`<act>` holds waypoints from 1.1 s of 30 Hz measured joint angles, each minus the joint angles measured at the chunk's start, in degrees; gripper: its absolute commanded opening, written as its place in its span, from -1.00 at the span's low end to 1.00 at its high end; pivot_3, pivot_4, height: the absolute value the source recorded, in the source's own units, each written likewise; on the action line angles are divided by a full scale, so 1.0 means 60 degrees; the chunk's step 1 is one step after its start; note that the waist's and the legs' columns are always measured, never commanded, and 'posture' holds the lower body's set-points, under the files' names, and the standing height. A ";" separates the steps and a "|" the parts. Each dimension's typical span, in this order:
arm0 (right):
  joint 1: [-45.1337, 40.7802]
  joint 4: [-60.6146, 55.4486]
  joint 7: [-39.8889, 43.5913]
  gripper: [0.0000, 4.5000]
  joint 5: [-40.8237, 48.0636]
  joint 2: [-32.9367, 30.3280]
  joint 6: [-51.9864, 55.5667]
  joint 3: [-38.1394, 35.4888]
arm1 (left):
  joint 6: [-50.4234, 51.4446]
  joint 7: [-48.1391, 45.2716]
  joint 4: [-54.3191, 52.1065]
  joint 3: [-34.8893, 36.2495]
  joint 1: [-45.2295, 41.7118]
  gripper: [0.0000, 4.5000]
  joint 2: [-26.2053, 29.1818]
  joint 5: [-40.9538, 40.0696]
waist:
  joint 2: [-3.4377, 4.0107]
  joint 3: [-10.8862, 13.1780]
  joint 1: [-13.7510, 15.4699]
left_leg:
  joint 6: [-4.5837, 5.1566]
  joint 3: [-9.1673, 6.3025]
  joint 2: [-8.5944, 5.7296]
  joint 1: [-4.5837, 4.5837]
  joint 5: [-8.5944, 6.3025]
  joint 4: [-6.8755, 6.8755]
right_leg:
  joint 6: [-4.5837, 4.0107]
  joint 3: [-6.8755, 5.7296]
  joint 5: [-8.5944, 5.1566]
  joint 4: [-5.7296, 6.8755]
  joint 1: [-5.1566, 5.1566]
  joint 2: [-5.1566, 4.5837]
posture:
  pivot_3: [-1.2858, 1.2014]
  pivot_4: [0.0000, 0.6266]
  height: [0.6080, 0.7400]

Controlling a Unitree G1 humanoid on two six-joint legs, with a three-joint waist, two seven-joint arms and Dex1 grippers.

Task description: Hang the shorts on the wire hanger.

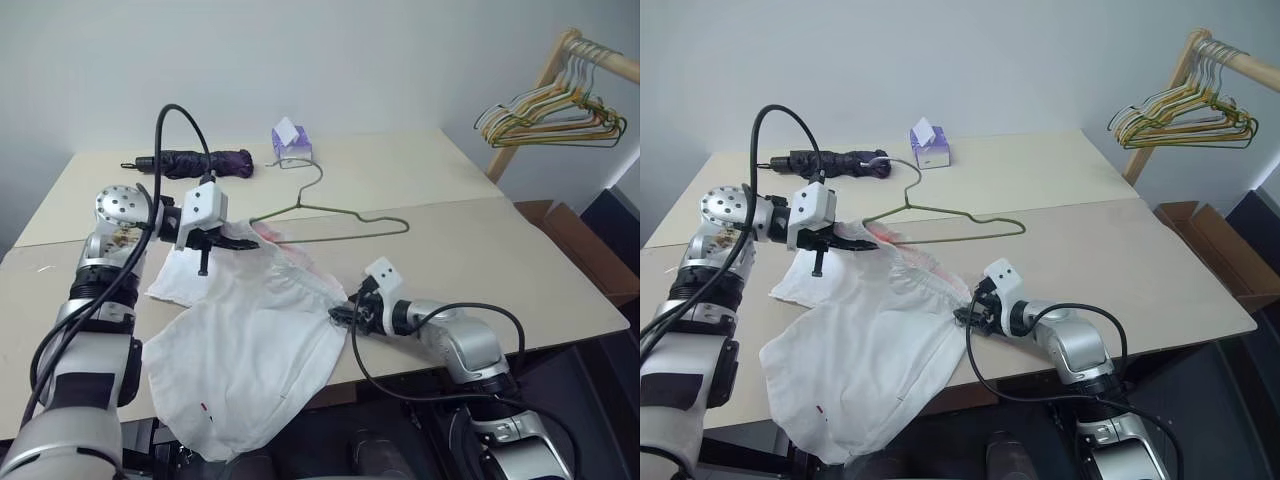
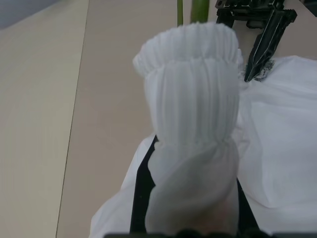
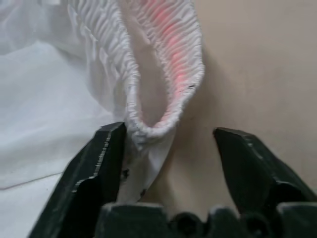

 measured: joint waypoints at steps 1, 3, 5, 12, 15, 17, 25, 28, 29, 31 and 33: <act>0.0014 0.0000 -0.0015 -0.14 0.0038 0.0117 0.0004 -0.0004 | 0.0001 0.0003 -0.0001 0.0000 0.0025 -1.00 0.0000 0.0000 | 0.0000 0.0000 -0.0005 | 0.0000 -0.0002 0.0000 0.0000 0.0000 0.0000 | 0.0000 0.0000 0.0000 0.0002 0.0000 0.0000 | -0.01 -1.00 1.00; 0.0013 0.0000 -0.0063 -0.44 0.0251 0.0372 0.0006 -0.0079 | 0.0002 0.0017 -0.0005 0.0000 0.0034 -1.00 0.0000 0.0000 | 0.0000 0.0000 -0.0010 | 0.0000 -0.0003 0.0000 0.0000 0.0000 0.0000 | 0.0000 -0.0001 0.0000 0.0000 0.0000 0.0000 | -0.01 -1.00 1.00; 0.0012 0.0001 -0.0121 -0.73 0.0372 0.0562 0.0006 -0.0104 | 0.0001 0.0049 -0.0011 0.0000 0.0036 -1.00 0.0000 0.0000 | 0.0000 0.0000 -0.0014 | 0.0000 -0.0003 0.0000 -0.0002 0.0000 0.0000 | 0.0000 -0.0001 0.0000 -0.0002 0.0000 0.0000 | -0.01 -1.00 1.00; 0.0014 0.0030 -0.0199 -0.99 0.0546 0.0567 0.0019 -0.0314 | -0.0005 0.0153 -0.0011 0.0000 0.0043 -1.00 0.0007 0.0000 | 0.0000 0.0000 -0.0012 | 0.0000 -0.0006 -0.0001 -0.0002 0.0000 0.0000 | 0.0000 -0.0005 0.0000 -0.0001 0.0001 -0.0001 | -0.01 -0.99 1.00; 0.0028 0.0029 -0.0226 -0.99 0.0644 0.0299 0.0027 -0.0436 | -0.0013 0.0101 -0.0034 -0.0003 0.0190 -1.00 0.0183 0.0007 | 0.0001 0.0000 -0.0017 | 0.0000 -0.0006 -0.0001 -0.0002 0.0000 0.0000 | 0.0000 -0.0005 0.0000 0.0000 0.0000 -0.0001 | -0.01 -0.99 1.00; 0.0030 0.0029 -0.0305 -0.99 0.0664 0.0065 0.0027 -0.0660 | -0.0098 -0.0058 -0.0034 -0.0048 0.0350 -1.00 0.0423 0.0066 | 0.0001 0.0000 -0.0040 | 0.0000 -0.0006 -0.0001 0.0000 0.0000 -0.0001 | 0.0000 -0.0005 0.0000 0.0000 0.0000 -0.0001 | -0.01 -0.99 1.00; -0.0093 0.0027 -0.0043 -0.99 0.0942 -0.0879 -0.0031 -0.1069 | -0.1138 -0.0222 0.0682 -0.0698 0.0746 -1.00 0.0839 0.0856 | 0.0001 0.0000 0.0007 | 0.0000 -0.0004 -0.0004 -0.0003 0.0000 -0.0001 | 0.0001 -0.0006 0.0000 -0.0004 0.0002 -0.0004 | -0.02 -0.99 1.00; -0.0244 0.0032 0.0131 -0.99 0.1008 -0.1275 -0.0116 -0.1097 | -0.1221 -0.0112 0.0976 -0.0716 0.0705 -1.00 0.0837 0.0963 | 0.0001 0.0000 -0.0010 | 0.0000 -0.0005 -0.0004 -0.0004 0.0000 -0.0001 | 0.0001 -0.0006 0.0000 -0.0006 0.0002 -0.0003 | -0.02 -0.99 1.00; -0.0270 0.0045 0.0192 -0.99 0.1025 -0.1355 -0.0144 -0.1097 | -0.1327 -0.0051 0.1024 -0.0739 0.0680 -1.00 0.0837 0.1014 | 0.0001 0.0000 -0.0013 | 0.0000 -0.0005 -0.0003 -0.0004 0.0000 -0.0002 | 0.0000 -0.0007 0.0000 -0.0006 0.0001 -0.0003 | -0.02 -0.99 1.00; -0.0319 0.0079 0.0346 -0.99 0.1040 -0.1581 -0.0268 -0.1096 | -0.1487 0.0186 0.1171 -0.0831 0.0542 -1.00 0.0832 0.1179 | 0.0001 0.0000 -0.0013 | 0.0000 -0.0005 -0.0004 -0.0003 0.0000 -0.0001 | 0.0000 -0.0006 0.0000 -0.0004 0.0002 -0.0003 | -0.02 -1.00 1.00; -0.0384 0.0079 0.0473 -0.99 0.1075 -0.1725 -0.0366 -0.1094 | -0.1586 0.0404 0.1333 -0.0913 0.0419 -1.00 0.0828 0.1351 | 0.0000 -0.0001 -0.0016 | 0.0000 -0.0005 -0.0004 -0.0003 0.0000 -0.0001 | 0.0000 -0.0006 0.0000 -0.0005 0.0003 -0.0003 | -0.02 -1.00 1.00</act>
